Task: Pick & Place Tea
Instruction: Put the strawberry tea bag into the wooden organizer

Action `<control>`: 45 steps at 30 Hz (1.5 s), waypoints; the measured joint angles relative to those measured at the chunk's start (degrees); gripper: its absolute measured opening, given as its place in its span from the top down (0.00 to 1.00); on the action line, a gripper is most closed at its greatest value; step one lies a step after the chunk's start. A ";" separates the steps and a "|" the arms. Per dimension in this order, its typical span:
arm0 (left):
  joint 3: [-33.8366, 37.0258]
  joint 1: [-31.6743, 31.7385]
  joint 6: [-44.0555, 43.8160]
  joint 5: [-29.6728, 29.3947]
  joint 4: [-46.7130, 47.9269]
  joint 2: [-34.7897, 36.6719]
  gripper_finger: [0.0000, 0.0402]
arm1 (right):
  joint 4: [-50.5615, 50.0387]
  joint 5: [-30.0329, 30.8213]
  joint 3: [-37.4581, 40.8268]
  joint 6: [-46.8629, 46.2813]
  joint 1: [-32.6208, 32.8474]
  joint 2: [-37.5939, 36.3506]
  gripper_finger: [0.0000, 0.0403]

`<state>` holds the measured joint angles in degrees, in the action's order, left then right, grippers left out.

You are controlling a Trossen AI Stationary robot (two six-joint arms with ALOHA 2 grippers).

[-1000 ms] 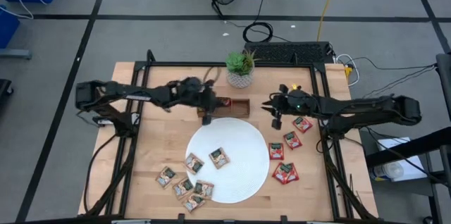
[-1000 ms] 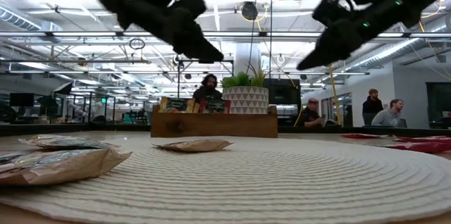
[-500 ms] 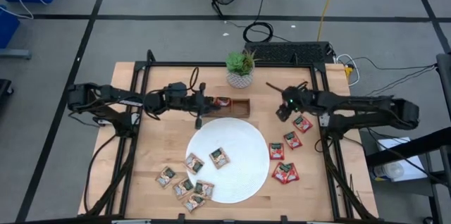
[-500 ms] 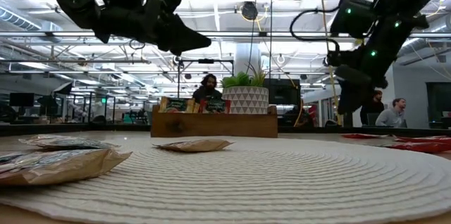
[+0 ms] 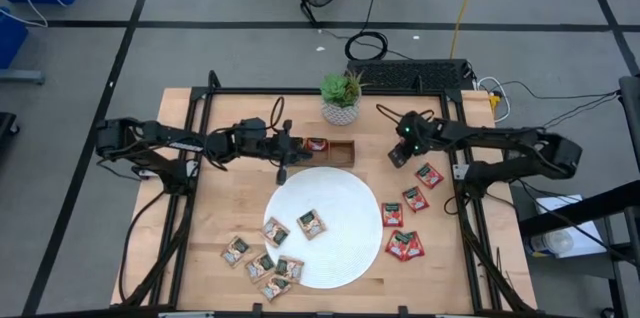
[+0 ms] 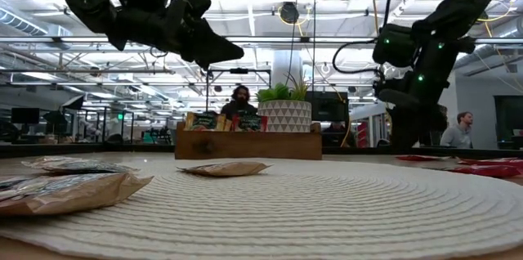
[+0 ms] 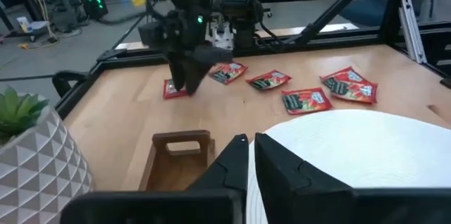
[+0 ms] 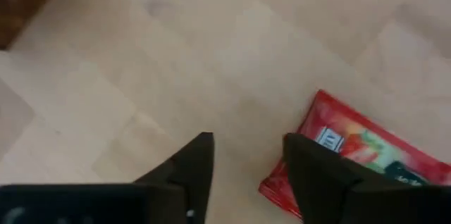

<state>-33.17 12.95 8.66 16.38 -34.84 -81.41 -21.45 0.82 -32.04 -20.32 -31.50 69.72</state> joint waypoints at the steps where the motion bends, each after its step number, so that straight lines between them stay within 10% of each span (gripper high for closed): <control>1: 0.00 0.02 0.01 -0.06 0.19 0.00 0.91 | -0.68 0.94 -0.40 0.00 0.09 -0.59 0.66; 7: 0.00 0.02 0.03 -0.42 0.00 0.00 0.91 | -2.06 4.14 -1.17 3.06 0.19 -1.76 0.97; 12: 0.00 0.02 0.03 -0.44 0.43 0.00 0.91 | -3.97 9.05 -1.15 4.86 -0.22 0.80 1.00; 24: 0.00 0.02 0.04 -0.45 0.23 0.00 0.91 | -18.44 -2.91 -1.19 0.86 0.86 2.31 1.00; 37: 0.00 0.02 0.07 -0.44 0.34 0.00 0.91 | -18.82 14.20 -1.06 -7.98 3.92 -5.45 0.99; 45: 0.00 0.02 0.07 -0.46 0.34 0.00 0.91 | -5.59 8.04 -1.12 -1.53 3.37 -3.55 0.70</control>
<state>-33.17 12.97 8.73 15.92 -34.50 -81.41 -27.05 8.86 -33.17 -21.85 -28.12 66.17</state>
